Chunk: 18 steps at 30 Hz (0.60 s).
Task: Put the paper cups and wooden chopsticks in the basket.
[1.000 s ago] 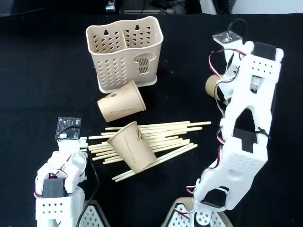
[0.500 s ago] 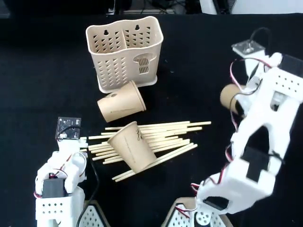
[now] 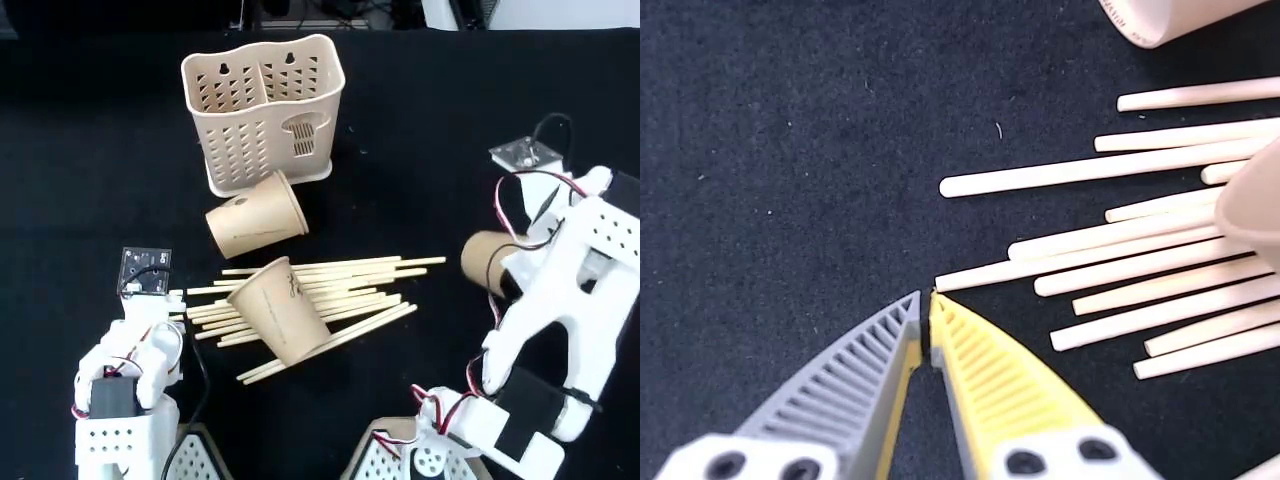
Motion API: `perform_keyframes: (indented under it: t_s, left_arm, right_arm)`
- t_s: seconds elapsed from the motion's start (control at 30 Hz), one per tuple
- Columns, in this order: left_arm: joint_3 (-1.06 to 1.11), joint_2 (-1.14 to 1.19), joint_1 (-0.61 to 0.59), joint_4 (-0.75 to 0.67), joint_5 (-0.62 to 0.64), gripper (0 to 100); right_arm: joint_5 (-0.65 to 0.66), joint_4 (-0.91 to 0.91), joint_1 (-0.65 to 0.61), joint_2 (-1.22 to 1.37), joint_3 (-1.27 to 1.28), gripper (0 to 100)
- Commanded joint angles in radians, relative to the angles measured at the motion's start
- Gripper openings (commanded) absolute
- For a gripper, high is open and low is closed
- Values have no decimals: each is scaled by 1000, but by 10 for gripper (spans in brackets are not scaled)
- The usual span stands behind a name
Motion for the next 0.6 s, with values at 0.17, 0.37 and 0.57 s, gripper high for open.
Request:
perform_keyframes:
  t_s: [0.17,0.37,0.57]
  left_arm:
    - [15,-8,-7,18,3,33]
    - [15,-8,-7,18,3,33]
    - [15,-8,-7,18,3,33]
  right_arm:
    - [8,-147,3,165,-5,13]
    - [8,-153,-83,170,-7,16]
    - [-18,-160,-206,64,-8,21]
